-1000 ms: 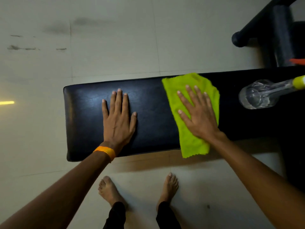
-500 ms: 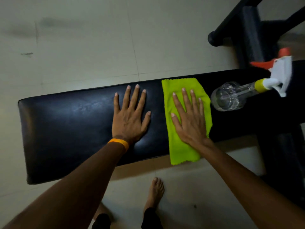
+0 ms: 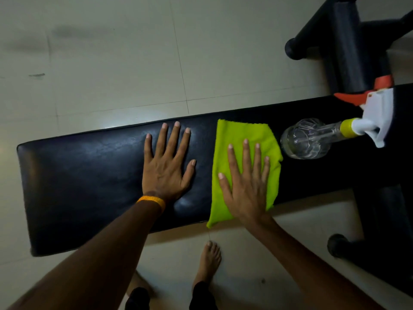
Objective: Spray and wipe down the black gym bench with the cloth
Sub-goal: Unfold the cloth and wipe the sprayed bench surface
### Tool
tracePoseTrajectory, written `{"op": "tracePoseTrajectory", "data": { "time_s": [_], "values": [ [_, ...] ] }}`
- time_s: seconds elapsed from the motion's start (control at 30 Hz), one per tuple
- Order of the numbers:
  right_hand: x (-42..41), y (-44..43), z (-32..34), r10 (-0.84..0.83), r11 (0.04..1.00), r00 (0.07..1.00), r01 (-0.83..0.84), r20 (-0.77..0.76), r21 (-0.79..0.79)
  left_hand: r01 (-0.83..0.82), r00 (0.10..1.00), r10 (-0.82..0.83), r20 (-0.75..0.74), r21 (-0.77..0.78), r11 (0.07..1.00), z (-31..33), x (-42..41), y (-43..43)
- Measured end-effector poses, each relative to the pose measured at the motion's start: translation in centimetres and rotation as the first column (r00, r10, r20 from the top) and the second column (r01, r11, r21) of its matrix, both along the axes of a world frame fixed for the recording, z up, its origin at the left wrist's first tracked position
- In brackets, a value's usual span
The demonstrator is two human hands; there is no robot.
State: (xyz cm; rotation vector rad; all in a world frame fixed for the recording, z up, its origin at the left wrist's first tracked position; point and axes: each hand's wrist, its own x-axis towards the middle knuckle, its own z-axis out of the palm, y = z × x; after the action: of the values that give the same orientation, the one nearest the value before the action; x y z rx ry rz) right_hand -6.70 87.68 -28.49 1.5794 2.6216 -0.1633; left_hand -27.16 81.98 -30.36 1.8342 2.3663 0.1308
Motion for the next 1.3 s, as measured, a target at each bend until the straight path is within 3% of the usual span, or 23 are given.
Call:
{"op": "tracePoseTrajectory", "data": {
  "time_s": [0.07,0.13,0.17,0.27,0.33,0.47,0.53,0.63,0.73,0.77,0.87,0.93,1.07,1.1,1.13,1.23,1.3],
  "values": [
    [0.4,2.1,0.4,0.236,0.971,0.972,-0.237,-0.008,-0.037,-0.003,1.000,0.003,-0.007,0.010,1.000,-0.1,-0.1,0.0],
    [-0.1,6.4,0.2,0.349,0.936,0.937,-0.349,-0.007,-0.046,-0.008,1.000,0.008,-0.006,0.016,1.000,-0.2,-0.1,0.1],
    [-0.9,8.7,-0.1,0.297,0.954,0.955,-0.297,-0.015,-0.032,-0.008,1.000,0.008,-0.005,0.018,1.000,-0.2,0.0,0.1],
    [-4.5,11.5,-0.6,-0.071,0.997,0.997,0.071,-0.042,0.012,-0.006,1.000,0.006,-0.005,0.015,1.000,-0.3,0.1,0.2],
    [-5.4,8.7,-0.4,-0.091,0.996,0.995,0.092,-0.049,0.019,-0.006,1.000,0.006,-0.003,0.017,1.000,-0.3,0.1,0.1],
    [-0.8,2.9,0.7,0.299,0.952,0.954,-0.300,-0.024,-0.058,-0.003,1.000,0.003,0.002,0.017,1.000,-0.3,0.0,0.0],
    [1.3,4.8,0.4,0.371,0.926,0.928,-0.372,-0.037,-0.056,-0.005,1.000,0.005,0.002,0.024,1.000,-0.3,0.0,0.2],
    [1.0,6.2,0.2,0.173,0.985,0.984,-0.174,-0.035,-0.021,-0.005,1.000,0.005,0.002,0.022,1.000,-0.4,-0.1,0.5],
    [-2.3,0.6,0.2,-0.087,0.996,0.996,0.087,-0.014,0.008,-0.009,1.000,0.008,0.022,0.014,1.000,-0.7,0.0,-0.1],
    [-2.8,-0.9,0.3,-0.065,0.998,0.998,0.065,-0.009,-0.002,-0.011,1.000,0.011,0.027,0.013,1.000,-0.6,0.1,-0.2],
    [-1.7,1.5,0.4,0.202,0.979,0.979,-0.202,0.002,-0.026,-0.013,0.999,0.012,0.041,0.017,1.000,-0.5,0.2,0.1],
    [-0.8,5.3,0.1,0.231,0.973,0.973,-0.232,0.016,0.006,-0.015,0.999,0.014,0.044,0.022,1.000,-0.5,0.2,0.4],
    [-3.2,4.0,-0.9,-0.174,0.982,0.983,0.178,-0.054,0.069,-0.018,0.998,0.016,0.056,0.037,0.999,-0.5,0.3,0.0],
    [-4.3,2.1,-0.9,-0.202,0.977,0.978,0.205,-0.048,0.064,-0.015,0.997,0.011,0.074,0.047,0.999,-0.4,0.2,-0.2],
    [-5.0,0.2,-0.9,-0.155,0.986,0.988,0.156,-0.031,0.054,-0.006,0.995,0.000,0.104,0.058,0.998,-0.3,0.1,-0.3],
    [-3.9,-0.4,-0.2,0.243,0.970,0.969,-0.243,0.042,-0.006,0.023,0.986,-0.036,0.164,0.084,0.996,0.4,-1.1,-1.9],
    [-3.0,2.1,-0.1,0.342,0.940,0.938,-0.342,0.054,-0.011,-0.039,0.989,0.030,0.143,0.064,0.997,0.9,-3.4,-4.8]
  ]
}}
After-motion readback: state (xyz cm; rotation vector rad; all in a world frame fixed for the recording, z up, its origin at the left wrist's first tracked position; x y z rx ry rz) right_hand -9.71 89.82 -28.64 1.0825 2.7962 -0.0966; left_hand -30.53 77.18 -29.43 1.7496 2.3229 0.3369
